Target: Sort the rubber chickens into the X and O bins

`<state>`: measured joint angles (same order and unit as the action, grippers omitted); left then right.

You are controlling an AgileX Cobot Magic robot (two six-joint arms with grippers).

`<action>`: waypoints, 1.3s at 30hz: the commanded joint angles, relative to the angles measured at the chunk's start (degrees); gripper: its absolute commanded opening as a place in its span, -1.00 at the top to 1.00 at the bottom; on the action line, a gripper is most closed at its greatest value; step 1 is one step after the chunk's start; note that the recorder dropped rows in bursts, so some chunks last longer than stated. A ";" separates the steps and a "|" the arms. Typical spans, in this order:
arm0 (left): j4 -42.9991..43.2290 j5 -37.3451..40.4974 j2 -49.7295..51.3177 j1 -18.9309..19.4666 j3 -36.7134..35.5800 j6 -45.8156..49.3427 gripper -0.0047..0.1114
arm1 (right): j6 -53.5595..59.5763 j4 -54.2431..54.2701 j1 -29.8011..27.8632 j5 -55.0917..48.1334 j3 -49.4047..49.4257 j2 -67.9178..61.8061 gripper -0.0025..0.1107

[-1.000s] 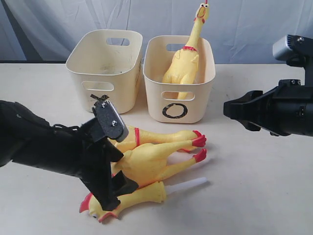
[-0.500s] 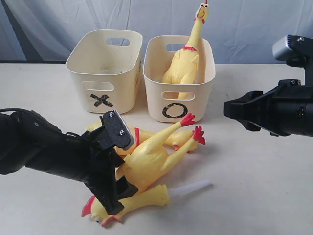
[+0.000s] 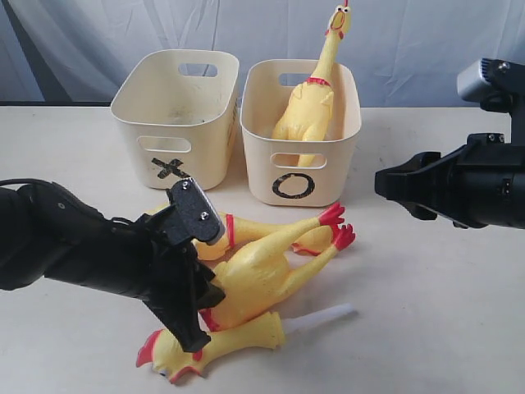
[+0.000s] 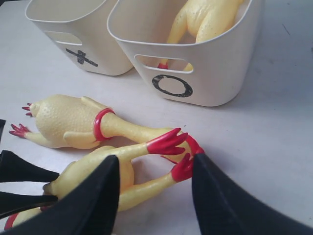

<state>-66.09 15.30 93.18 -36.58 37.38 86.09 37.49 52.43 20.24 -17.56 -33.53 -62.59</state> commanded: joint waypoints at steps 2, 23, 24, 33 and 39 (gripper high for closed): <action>0.64 2.20 0.87 -0.70 -0.36 0.06 0.82 | 0.37 0.11 -0.08 0.19 0.16 0.41 0.16; 4.96 2.96 -3.62 -0.70 1.53 0.06 0.92 | 0.37 0.11 -0.08 0.35 0.16 0.41 0.16; 5.24 2.86 -4.49 -0.70 1.53 0.06 0.92 | 0.37 0.11 -0.08 0.35 0.16 0.41 0.16; 5.45 2.63 -11.13 -0.70 1.58 0.06 0.92 | 0.37 0.11 -0.08 0.35 0.16 0.41 0.16; 6.88 2.92 -12.54 -0.70 1.58 -0.09 0.92 | 0.37 0.11 -0.08 0.25 0.16 0.41 0.16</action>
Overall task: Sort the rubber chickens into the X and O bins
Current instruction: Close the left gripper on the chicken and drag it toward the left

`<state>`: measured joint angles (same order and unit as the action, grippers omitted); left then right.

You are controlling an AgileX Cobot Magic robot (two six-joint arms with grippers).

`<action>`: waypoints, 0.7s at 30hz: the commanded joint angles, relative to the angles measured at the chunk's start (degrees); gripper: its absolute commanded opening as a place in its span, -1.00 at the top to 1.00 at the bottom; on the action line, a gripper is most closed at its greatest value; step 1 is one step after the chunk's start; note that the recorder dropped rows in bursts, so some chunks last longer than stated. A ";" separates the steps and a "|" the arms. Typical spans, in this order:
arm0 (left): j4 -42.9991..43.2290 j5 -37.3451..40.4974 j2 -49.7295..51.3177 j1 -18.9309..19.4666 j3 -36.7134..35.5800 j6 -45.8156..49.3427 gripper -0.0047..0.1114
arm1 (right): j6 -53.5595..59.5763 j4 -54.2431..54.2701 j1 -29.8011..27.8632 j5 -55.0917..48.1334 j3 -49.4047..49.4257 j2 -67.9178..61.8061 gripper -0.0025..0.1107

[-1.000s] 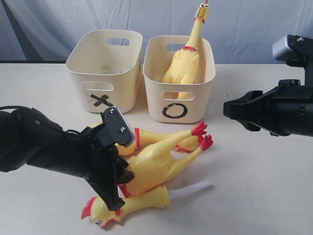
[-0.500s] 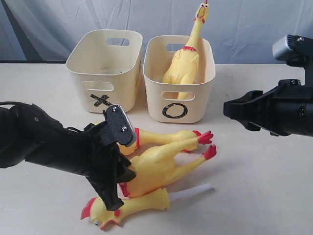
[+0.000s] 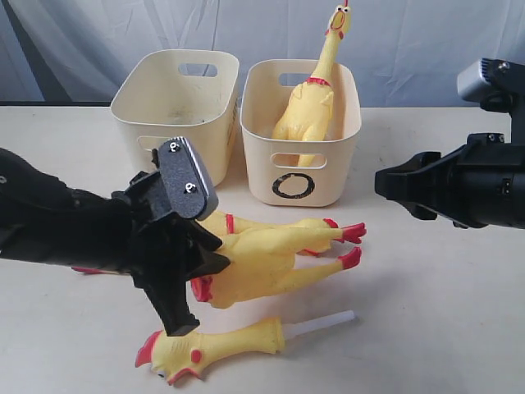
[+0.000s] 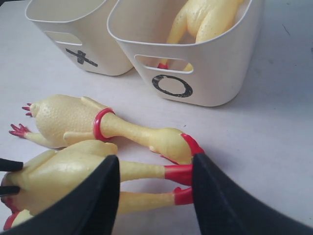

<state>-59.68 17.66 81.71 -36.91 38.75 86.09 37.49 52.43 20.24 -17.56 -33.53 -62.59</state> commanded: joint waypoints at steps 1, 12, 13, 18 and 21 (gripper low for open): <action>0.47 0.44 -1.18 -0.37 0.21 -0.09 0.92 | 0.37 0.11 -0.08 0.25 0.16 0.41 0.16; 0.47 -1.04 -1.31 -0.37 0.21 -0.52 0.92 | 0.37 0.11 -0.08 0.25 0.16 0.41 0.16; 0.47 -1.17 -1.55 -0.37 0.21 -0.65 0.92 | 0.37 0.11 -0.08 0.25 0.16 0.41 0.16; 0.35 -1.45 -3.44 -0.37 0.21 -1.72 0.92 | 0.37 0.11 -0.08 0.53 0.16 0.41 0.16; 0.35 -2.56 -4.90 -0.37 0.21 -1.89 0.92 | 0.37 0.11 -0.08 0.53 0.16 0.41 0.16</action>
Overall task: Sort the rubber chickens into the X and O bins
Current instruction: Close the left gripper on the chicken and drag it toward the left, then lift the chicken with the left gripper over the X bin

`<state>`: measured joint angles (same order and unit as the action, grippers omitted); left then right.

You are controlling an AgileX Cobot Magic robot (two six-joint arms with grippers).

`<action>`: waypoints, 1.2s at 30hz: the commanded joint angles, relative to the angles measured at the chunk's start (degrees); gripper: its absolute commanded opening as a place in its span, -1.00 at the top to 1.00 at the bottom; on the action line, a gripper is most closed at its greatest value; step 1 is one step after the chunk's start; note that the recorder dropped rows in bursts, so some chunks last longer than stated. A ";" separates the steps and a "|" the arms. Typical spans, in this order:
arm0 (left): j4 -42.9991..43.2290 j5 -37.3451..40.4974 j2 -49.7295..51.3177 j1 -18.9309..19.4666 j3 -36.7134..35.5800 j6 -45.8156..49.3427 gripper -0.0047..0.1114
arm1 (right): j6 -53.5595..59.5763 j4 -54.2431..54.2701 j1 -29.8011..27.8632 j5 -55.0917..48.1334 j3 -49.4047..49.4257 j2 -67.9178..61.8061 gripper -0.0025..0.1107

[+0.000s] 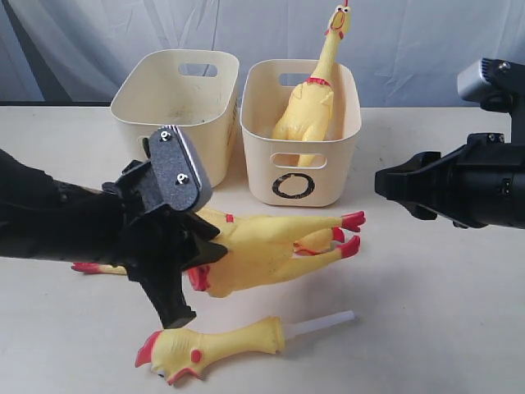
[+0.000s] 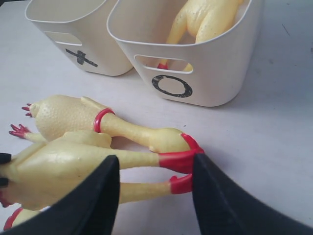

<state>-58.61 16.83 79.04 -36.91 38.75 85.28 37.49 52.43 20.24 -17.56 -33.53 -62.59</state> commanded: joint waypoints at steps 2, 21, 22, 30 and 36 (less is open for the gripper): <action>-0.72 -3.07 -3.06 -0.37 0.21 -2.13 0.92 | 0.37 0.11 -0.08 0.53 0.16 0.41 0.16; -2.13 -5.73 -7.69 9.44 7.80 -5.75 0.92 | 0.37 0.11 -0.08 0.53 0.16 0.41 0.16; -2.13 -6.04 -7.69 10.28 8.50 -5.75 0.92 | 0.37 0.11 -0.08 0.53 0.16 0.41 0.16; -2.39 -7.04 -3.50 17.99 14.71 -5.75 0.92 | 0.01 0.11 -0.08 0.64 0.16 0.41 0.16; -2.97 -12.86 4.20 19.34 19.14 -5.75 0.92 | 0.00 0.11 -0.08 0.52 0.16 0.41 0.16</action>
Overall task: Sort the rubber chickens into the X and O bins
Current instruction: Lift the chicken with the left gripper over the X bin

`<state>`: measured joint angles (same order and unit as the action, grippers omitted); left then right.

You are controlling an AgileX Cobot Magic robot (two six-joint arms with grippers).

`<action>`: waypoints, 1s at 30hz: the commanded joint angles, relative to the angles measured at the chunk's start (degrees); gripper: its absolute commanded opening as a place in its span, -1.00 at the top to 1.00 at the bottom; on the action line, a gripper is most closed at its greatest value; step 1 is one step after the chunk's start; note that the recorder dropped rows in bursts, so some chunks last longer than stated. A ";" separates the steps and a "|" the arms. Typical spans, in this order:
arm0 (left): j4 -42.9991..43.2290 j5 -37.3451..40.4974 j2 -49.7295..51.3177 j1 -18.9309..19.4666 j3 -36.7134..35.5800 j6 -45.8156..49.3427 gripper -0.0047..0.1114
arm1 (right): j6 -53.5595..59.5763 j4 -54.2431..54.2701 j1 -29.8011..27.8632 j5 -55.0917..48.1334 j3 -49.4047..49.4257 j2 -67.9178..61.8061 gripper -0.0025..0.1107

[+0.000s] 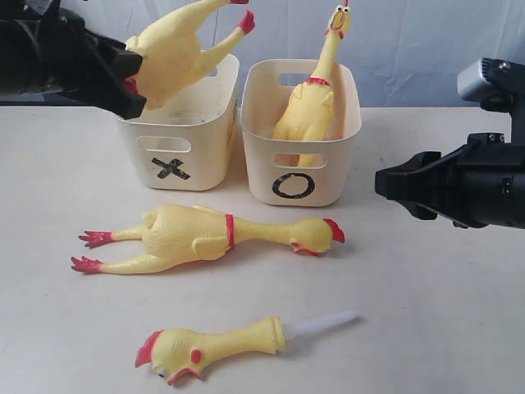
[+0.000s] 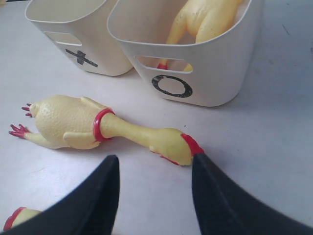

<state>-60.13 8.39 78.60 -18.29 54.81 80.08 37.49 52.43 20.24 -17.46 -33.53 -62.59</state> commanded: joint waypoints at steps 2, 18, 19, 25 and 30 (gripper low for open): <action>-2.94 -5.77 7.59 0.72 4.69 -0.55 0.92 | 0.00 0.11 -0.08 0.42 0.16 0.41 0.16; -7.35 -14.52 21.02 0.72 12.68 -0.55 0.92 | 0.00 0.11 -0.08 0.06 0.16 0.41 0.16; -7.35 -14.52 21.13 0.72 12.96 -0.55 0.92 | 0.00 0.11 -0.08 0.06 0.16 0.41 0.16; -6.82 -14.51 21.50 0.72 13.31 -0.55 0.92 | 0.00 0.11 -0.08 0.06 0.16 0.41 0.16; -5.39 -13.58 22.44 0.72 13.31 -0.55 0.72 | 0.00 0.11 -0.08 -0.06 0.16 0.41 0.16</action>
<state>-65.81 -5.12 100.46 -17.68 67.51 79.96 37.38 52.43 20.24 -17.54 -33.53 -62.59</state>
